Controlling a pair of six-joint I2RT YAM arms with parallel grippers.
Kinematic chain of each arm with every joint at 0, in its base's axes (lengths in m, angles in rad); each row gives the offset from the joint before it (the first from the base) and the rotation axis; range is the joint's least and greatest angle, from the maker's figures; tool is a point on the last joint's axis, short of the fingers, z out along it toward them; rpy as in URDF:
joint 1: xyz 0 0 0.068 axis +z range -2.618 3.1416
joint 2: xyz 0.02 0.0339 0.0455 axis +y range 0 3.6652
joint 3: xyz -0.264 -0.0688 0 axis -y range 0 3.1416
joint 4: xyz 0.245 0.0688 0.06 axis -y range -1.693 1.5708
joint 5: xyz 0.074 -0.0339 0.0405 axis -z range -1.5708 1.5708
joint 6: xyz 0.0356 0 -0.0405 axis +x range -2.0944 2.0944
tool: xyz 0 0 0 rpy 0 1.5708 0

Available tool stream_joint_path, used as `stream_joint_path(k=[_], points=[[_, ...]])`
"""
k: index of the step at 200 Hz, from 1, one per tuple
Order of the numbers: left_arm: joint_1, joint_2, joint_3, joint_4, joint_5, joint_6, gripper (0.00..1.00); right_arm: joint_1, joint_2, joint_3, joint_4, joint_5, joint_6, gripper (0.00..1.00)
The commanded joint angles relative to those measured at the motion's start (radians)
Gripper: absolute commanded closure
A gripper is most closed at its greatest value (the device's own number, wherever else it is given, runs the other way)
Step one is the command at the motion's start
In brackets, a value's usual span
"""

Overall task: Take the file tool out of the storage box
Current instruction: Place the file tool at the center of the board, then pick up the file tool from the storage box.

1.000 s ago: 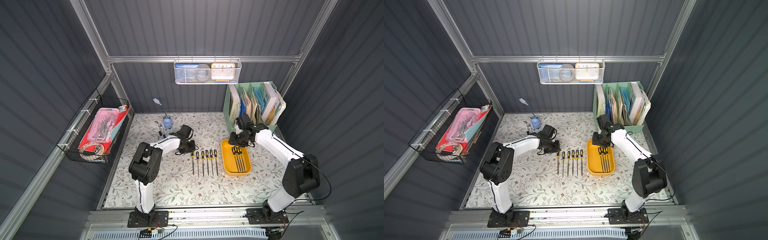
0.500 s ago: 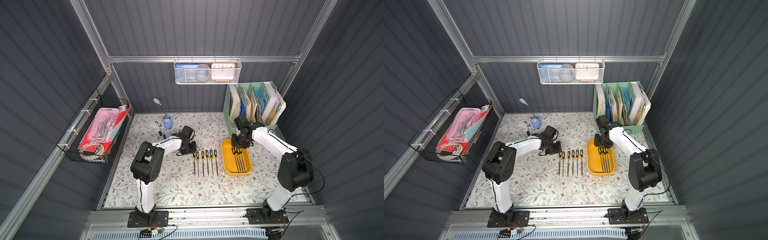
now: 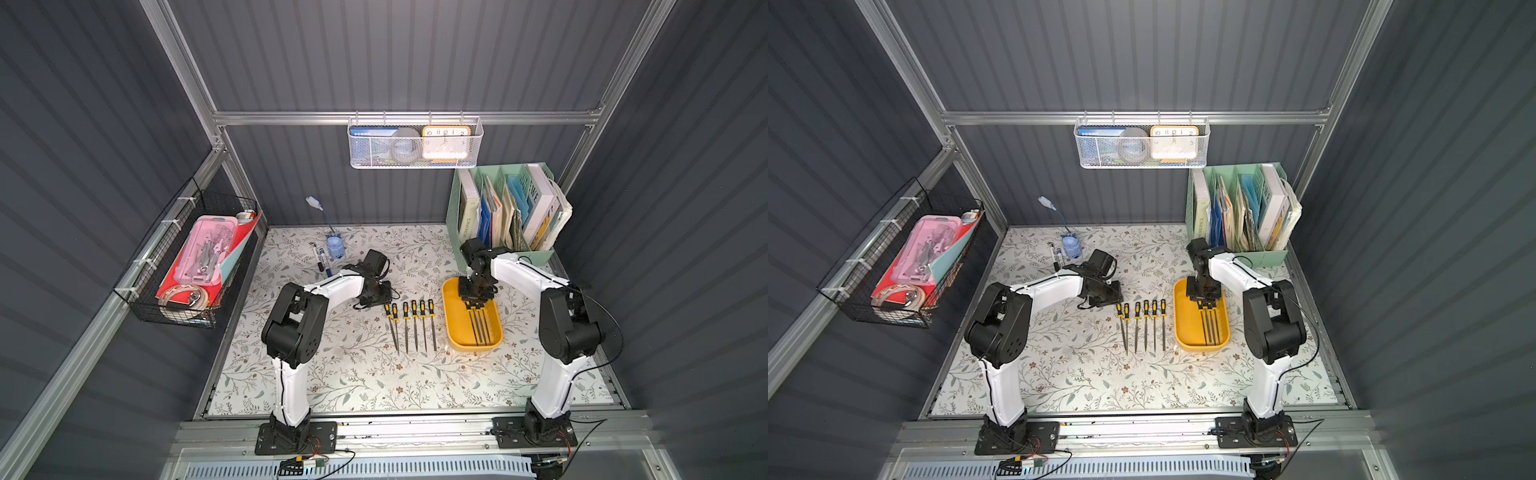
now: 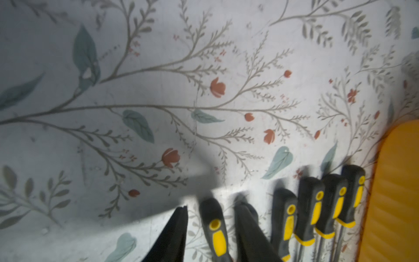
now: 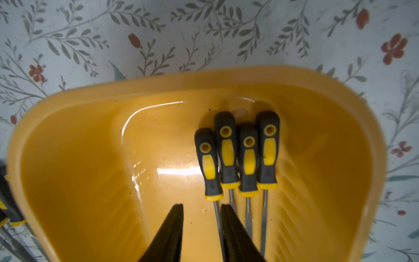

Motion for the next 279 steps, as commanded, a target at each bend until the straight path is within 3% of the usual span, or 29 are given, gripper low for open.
stream_joint_path(k=[1, 72, 126, 149, 170, 190, 222, 254, 279], points=[[-0.006, -0.057, 0.046, -0.04, -0.015, 0.025, 0.59, -0.006, 0.033, 0.031, -0.017, 0.011, -0.021, 0.67], [-0.003, -0.107, 0.112, -0.057, -0.007, 0.006, 0.57, -0.006, 0.083, 0.021, 0.0, -0.007, -0.032, 0.68], [0.028, -0.168, 0.137, -0.001, 0.09, -0.002, 0.55, -0.006, 0.13, 0.01, 0.014, -0.034, -0.035, 0.7], [0.05, -0.208, 0.132, 0.048, 0.139, -0.002, 0.54, -0.006, 0.136, 0.002, 0.023, -0.053, -0.032, 0.8], [0.073, -0.229, 0.127, 0.096, 0.208, 0.011, 0.53, -0.006, 0.116, -0.003, 0.026, -0.07, -0.024, 1.0], [0.088, -0.229, 0.129, 0.147, 0.373, 0.054, 0.5, -0.007, 0.054, -0.002, 0.031, -0.108, -0.027, 1.0], [0.098, -0.208, 0.16, 0.212, 0.65, 0.116, 0.44, -0.019, -0.113, -0.019, 0.087, -0.25, -0.05, 1.0], [0.098, -0.202, 0.173, 0.293, 0.87, 0.12, 0.4, -0.068, -0.306, -0.147, 0.377, -0.736, 0.0, 1.0], [0.098, -0.202, 0.172, 0.346, 0.96, 0.108, 0.38, -0.054, -0.373, -0.22, 0.706, -1.008, 0.202, 1.0]])
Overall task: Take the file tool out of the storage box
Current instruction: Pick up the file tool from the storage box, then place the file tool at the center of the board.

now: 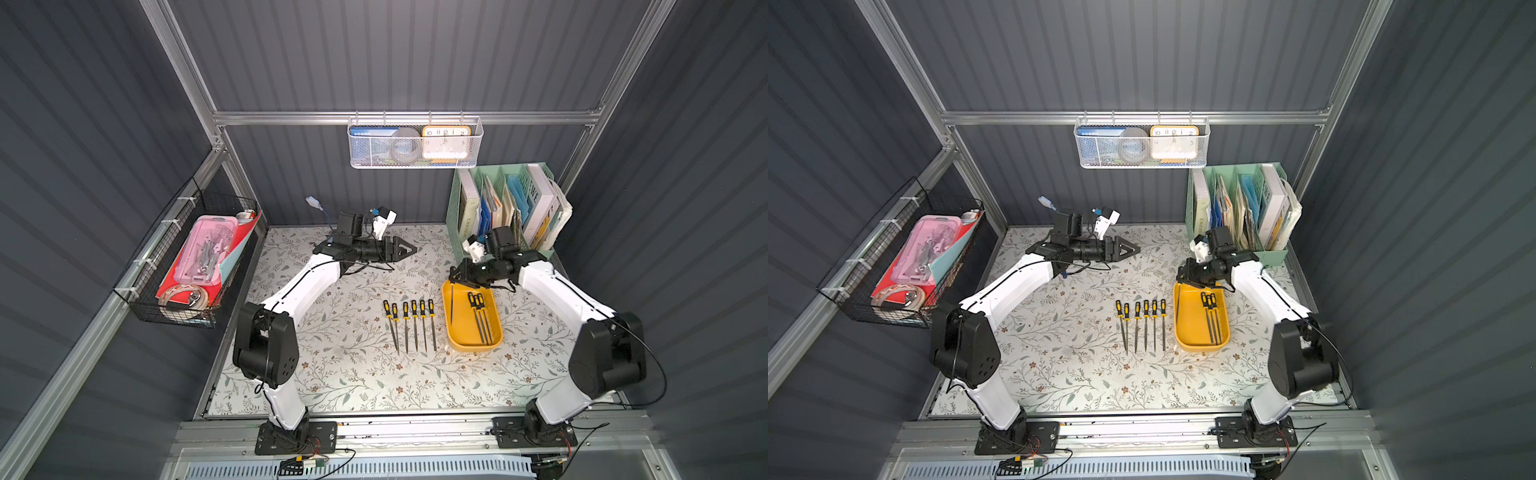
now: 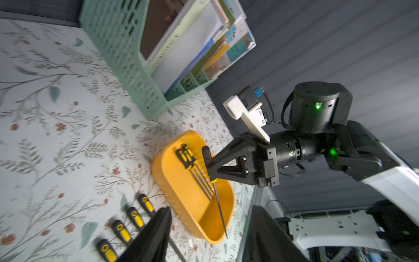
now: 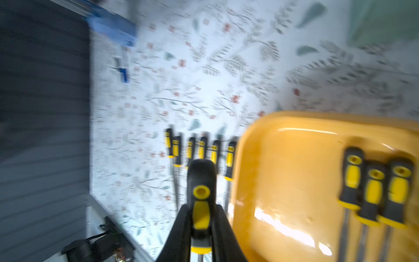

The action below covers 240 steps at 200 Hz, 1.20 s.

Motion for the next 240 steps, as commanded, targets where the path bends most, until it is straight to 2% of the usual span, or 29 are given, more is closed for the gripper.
stream_joint_path(k=[1, 24, 62, 104, 150, 156, 165, 168, 177, 194, 210, 240], points=[[0.003, 0.001, 0.019, 0.089, 0.193, 0.018, 0.38, 0.017, -0.024, -0.067, 0.36, -0.384, 0.19, 1.0], [0.003, -0.005, 0.001, 0.156, 0.253, -0.023, 0.38, 0.064, -0.033, -0.052, 0.482, -0.456, 0.301, 1.0], [0.002, 0.0, -0.005, 0.17, 0.285, -0.042, 0.38, 0.134, -0.019, 0.015, 0.493, -0.464, 0.32, 1.0], [0.001, -0.002, -0.025, 0.174, 0.3, -0.049, 0.43, 0.167, 0.0, 0.049, 0.516, -0.458, 0.333, 1.0], [0.0, -0.016, -0.051, 0.194, 0.333, -0.057, 0.71, 0.17, 0.019, 0.036, 0.577, -0.443, 0.375, 1.0], [0.0, -0.019, -0.057, 0.199, 0.337, -0.058, 0.8, 0.172, 0.021, 0.032, 0.591, -0.44, 0.387, 1.0], [0.0, -0.026, -0.067, 0.204, 0.333, -0.06, 1.0, 0.171, 0.026, 0.03, 0.6, -0.427, 0.394, 1.0], [0.001, -0.028, -0.069, 0.203, 0.33, -0.06, 1.0, 0.17, 0.027, 0.029, 0.6, -0.422, 0.394, 1.0], [0.001, -0.031, -0.078, 0.194, 0.305, -0.058, 1.0, 0.169, 0.032, 0.028, 0.598, -0.407, 0.393, 0.98], [0.003, -0.029, -0.082, 0.14, 0.241, -0.036, 1.0, 0.17, 0.03, 0.031, 0.558, -0.356, 0.36, 0.76], [0.008, -0.023, -0.069, 0.027, 0.073, 0.001, 1.0, 0.168, 0.018, 0.039, 0.451, -0.277, 0.28, 0.67], [0.028, -0.005, -0.062, -0.163, -0.228, 0.023, 1.0, 0.154, -0.01, 0.051, 0.203, -0.024, 0.158, 0.51]])
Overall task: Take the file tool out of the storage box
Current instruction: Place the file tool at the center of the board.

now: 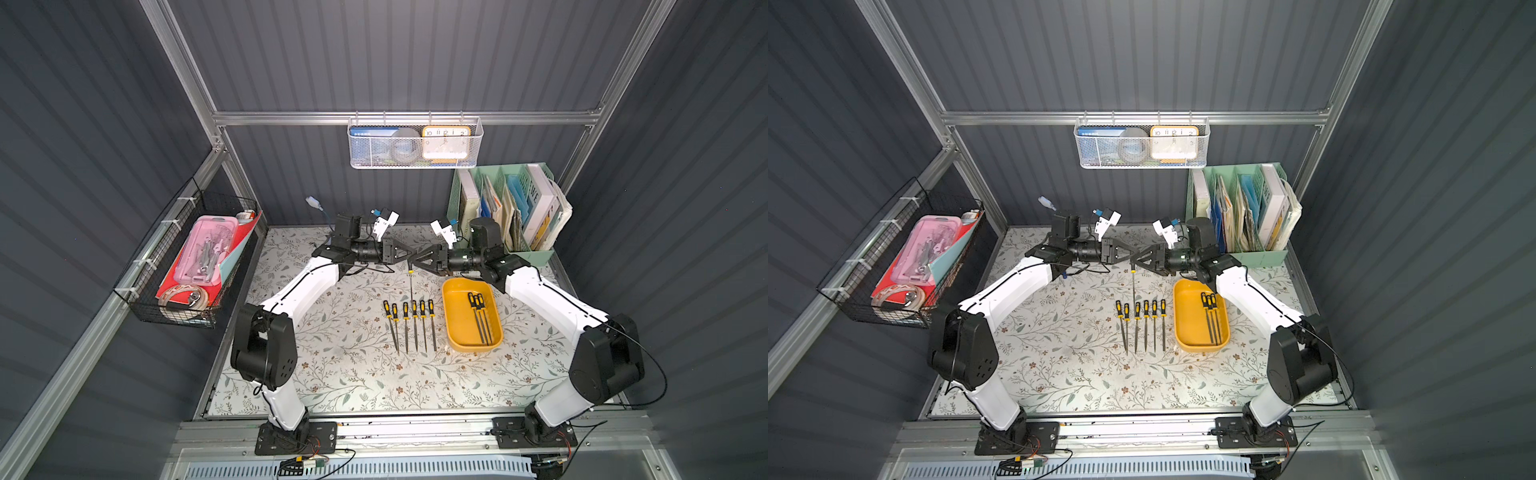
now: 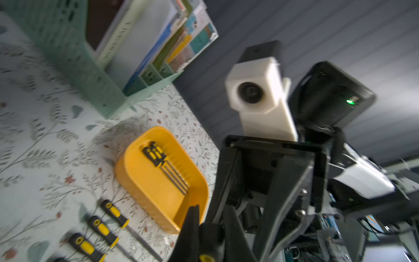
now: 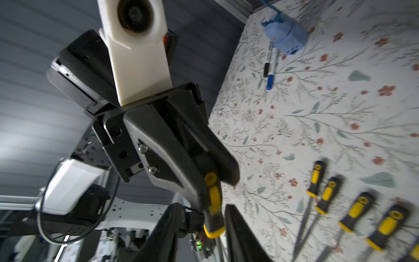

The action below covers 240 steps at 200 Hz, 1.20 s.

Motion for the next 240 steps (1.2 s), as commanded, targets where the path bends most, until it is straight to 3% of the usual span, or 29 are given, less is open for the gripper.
stream_joint_path(k=[1, 37, 80, 131, 175, 240], points=[[0.017, 0.009, -0.01, -0.196, -0.291, 0.06, 1.0, -0.014, -0.04, 0.028, -0.203, 0.233, -0.11, 0.51], [0.017, 0.079, 0.021, -0.363, -0.556, 0.054, 1.0, -0.048, -0.063, -0.001, -0.329, 0.44, -0.136, 0.48], [0.017, 0.137, 0.003, -0.397, -0.726, 0.009, 1.0, -0.062, -0.018, 0.043, -0.517, 0.605, -0.17, 0.47], [0.015, 0.183, -0.068, -0.387, -0.783, 0.005, 1.0, -0.074, 0.06, 0.081, -0.656, 0.685, -0.179, 0.47], [0.006, 0.213, -0.091, -0.396, -0.79, 0.034, 1.0, -0.082, 0.084, 0.086, -0.742, 0.86, -0.163, 0.46], [-0.029, 0.26, -0.095, -0.397, -0.799, 0.036, 1.0, -0.121, 0.206, 0.128, -0.813, 0.943, -0.258, 0.55]])
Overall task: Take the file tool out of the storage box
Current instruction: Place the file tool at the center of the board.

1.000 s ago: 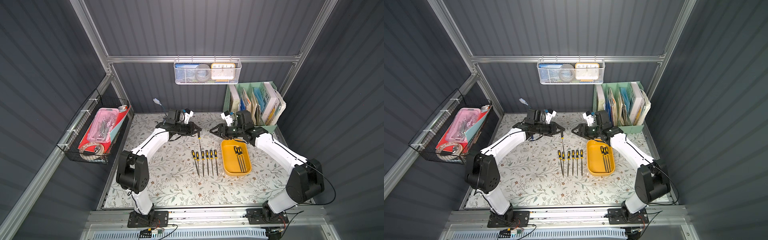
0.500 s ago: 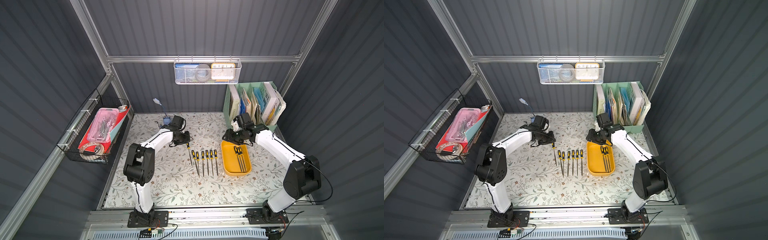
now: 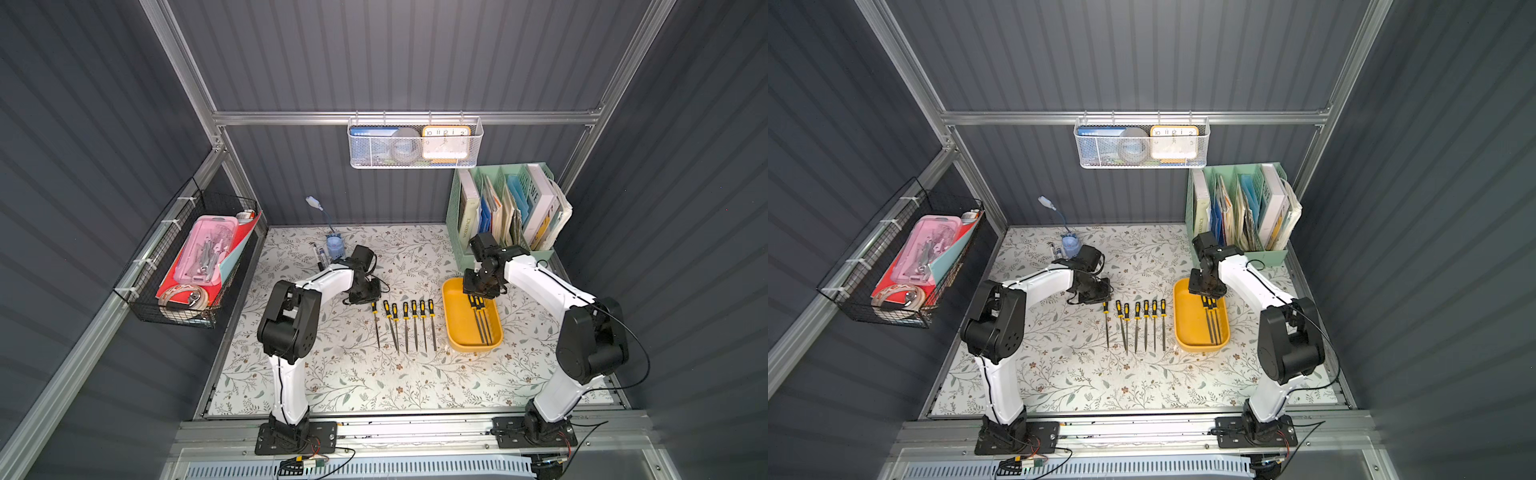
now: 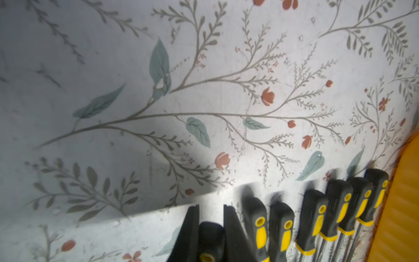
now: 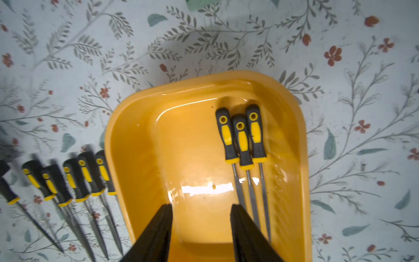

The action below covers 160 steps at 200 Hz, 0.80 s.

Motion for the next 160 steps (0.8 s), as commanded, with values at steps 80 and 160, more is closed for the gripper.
stream_joint_path(k=[80, 160], points=[[-0.017, 0.012, -0.024, -0.021, -0.012, 0.01, 0.65, -0.051, 0.185, 0.106, -0.022, 0.067, -0.113, 0.57], [-0.016, -0.027, 0.027, -0.048, -0.051, -0.002, 0.56, -0.051, 0.249, 0.135, 0.003, -0.019, -0.149, 0.65]])
